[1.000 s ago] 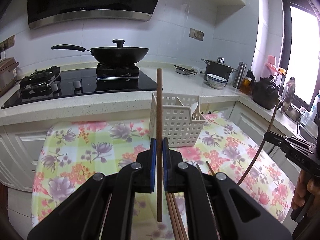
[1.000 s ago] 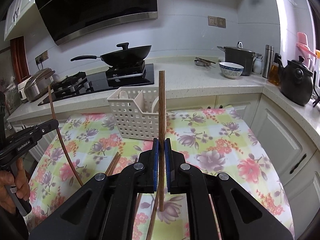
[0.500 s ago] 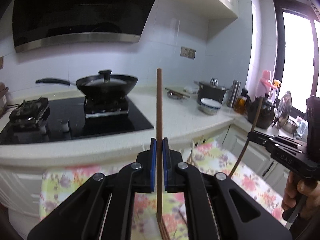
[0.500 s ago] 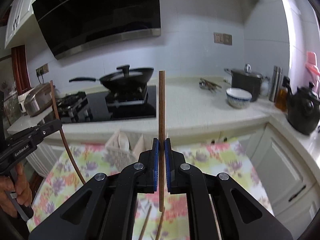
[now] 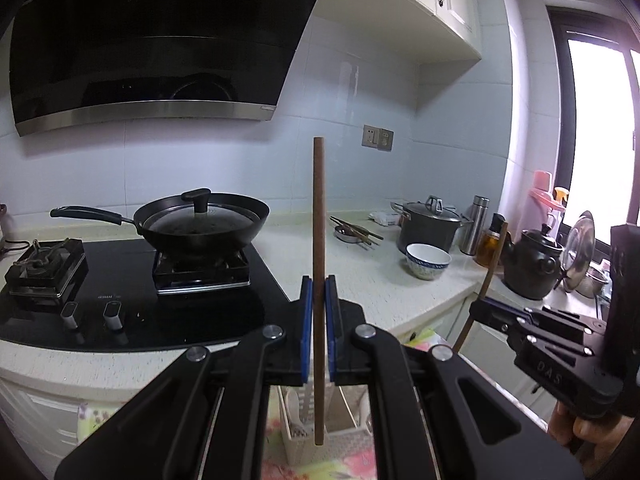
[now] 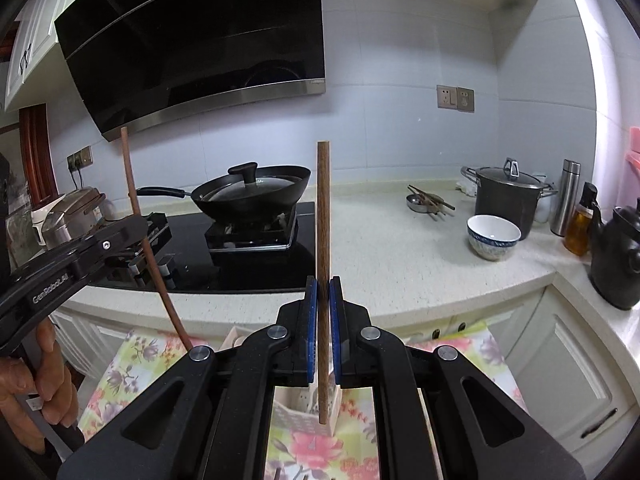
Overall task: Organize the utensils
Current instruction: 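Lower the chopsticks into the basket and open both tools, then move both tools back over the remaining chopsticks on the table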
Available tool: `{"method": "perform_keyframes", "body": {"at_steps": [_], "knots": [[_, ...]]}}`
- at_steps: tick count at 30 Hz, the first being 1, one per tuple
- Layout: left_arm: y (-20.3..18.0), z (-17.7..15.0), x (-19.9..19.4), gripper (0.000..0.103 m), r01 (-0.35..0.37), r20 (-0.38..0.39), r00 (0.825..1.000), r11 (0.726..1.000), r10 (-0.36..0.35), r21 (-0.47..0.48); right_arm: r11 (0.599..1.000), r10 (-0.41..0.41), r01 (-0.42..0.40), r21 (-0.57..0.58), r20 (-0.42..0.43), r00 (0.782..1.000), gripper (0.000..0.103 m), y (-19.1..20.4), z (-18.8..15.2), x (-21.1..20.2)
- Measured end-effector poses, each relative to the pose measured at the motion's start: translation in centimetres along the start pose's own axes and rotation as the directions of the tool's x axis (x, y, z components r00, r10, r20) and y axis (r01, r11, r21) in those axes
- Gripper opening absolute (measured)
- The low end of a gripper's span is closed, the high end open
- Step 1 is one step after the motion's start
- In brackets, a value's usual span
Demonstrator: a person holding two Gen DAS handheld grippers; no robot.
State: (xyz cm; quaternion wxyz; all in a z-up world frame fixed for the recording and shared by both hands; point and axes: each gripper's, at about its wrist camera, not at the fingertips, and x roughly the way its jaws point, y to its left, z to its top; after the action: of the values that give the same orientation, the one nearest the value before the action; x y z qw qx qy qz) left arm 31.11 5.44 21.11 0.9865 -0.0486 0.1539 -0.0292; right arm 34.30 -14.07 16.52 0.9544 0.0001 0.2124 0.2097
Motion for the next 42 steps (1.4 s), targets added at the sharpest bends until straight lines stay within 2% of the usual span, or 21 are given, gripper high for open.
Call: {"method": "perform_keyframes", "body": {"at_steps": [7, 17, 22, 25, 28, 30, 31, 32, 34, 36, 38, 39, 42], "knots": [[1.1, -1.0, 2.7, 0.006, -0.032, 0.024, 0.999, 0.999, 0.033, -0.037, 1.0, 0.005, -0.005, 0.013, 0.003, 1.0, 0.007, -0.4, -0.3, 2.0], [2.0, -5.5, 6.2, 0.006, -0.047, -0.043, 0.998, 0.997, 0.045, -0.057, 1.0, 0.014, -0.013, 0.022, -0.061, 0.998, 0.007, -0.5, -2.7, 5.0], [1.8, -7.5, 7.7, 0.006, -0.039, -0.125, 0.992, 0.998, 0.032, -0.054, 1.0, 0.02, -0.018, 0.022, -0.127, 0.992, 0.007, -0.3, -4.6, 6.8], [2.1, -8.4, 8.8, 0.019, -0.03, -0.184, 0.983, 0.997, 0.017, -0.071, 0.999, 0.022, -0.016, 0.042, -0.164, 0.986, 0.008, -0.7, -5.4, 7.8], [2.4, -8.5, 8.7, 0.021, -0.037, -0.186, 0.982, 0.997, 0.024, -0.068, 0.998, 0.015, -0.005, 0.063, -0.167, 0.986, 0.009, -1.2, -5.7, 7.8], [2.7, -8.4, 8.2, 0.028, -0.041, -0.178, 0.984, 0.996, 0.028, -0.074, 0.997, 0.01, 0.002, 0.077, -0.156, 0.988, 0.014, -1.6, -5.5, 7.3], [2.8, -8.4, 7.8, 0.035, -0.045, -0.172, 0.985, 0.996, 0.031, -0.078, 0.997, 0.005, 0.007, 0.079, -0.143, 0.99, 0.023, -1.7, -5.5, 6.7], [2.9, -8.4, 7.3, 0.041, -0.047, -0.165, 0.986, 0.995, 0.033, -0.083, 0.997, -0.001, 0.011, 0.077, -0.131, 0.991, 0.04, -1.8, -5.4, 6.3], [3.2, -8.4, 5.9, 0.046, -0.049, -0.154, 0.988, 0.994, 0.034, -0.094, 0.997, -0.022, 0.028, 0.068, -0.086, 0.996, 0.068, -2.0, -5.6, 4.5], [3.3, -8.8, 4.4, 0.053, -0.074, -0.145, 0.988, 0.992, 0.059, -0.099, 0.998, -0.035, 0.039, 0.056, -0.058, 0.998, 0.069, -2.0, -6.3, 2.8], [3.3, -10.0, 2.4, 0.067, -0.096, -0.14, 0.987, 0.99, 0.081, -0.102, 0.997, -0.05, 0.052, 0.055, -0.04, 0.998, 0.081, -2.0, -7.4, 1.3], [3.3, -11.0, 1.3, 0.068, -0.102, -0.147, 0.985, 0.989, 0.086, -0.104, 0.997, -0.055, 0.056, 0.057, -0.023, 0.998, 0.084, -1.9, -8.8, 0.2], [3.3, -14.4, -1.5, 0.076, -0.105, -0.146, 0.986, 0.986, 0.086, -0.127, 0.994, -0.089, 0.09, 0.057, -0.032, 0.996, 0.084, -1.9, -12.1, -1.4]]}}
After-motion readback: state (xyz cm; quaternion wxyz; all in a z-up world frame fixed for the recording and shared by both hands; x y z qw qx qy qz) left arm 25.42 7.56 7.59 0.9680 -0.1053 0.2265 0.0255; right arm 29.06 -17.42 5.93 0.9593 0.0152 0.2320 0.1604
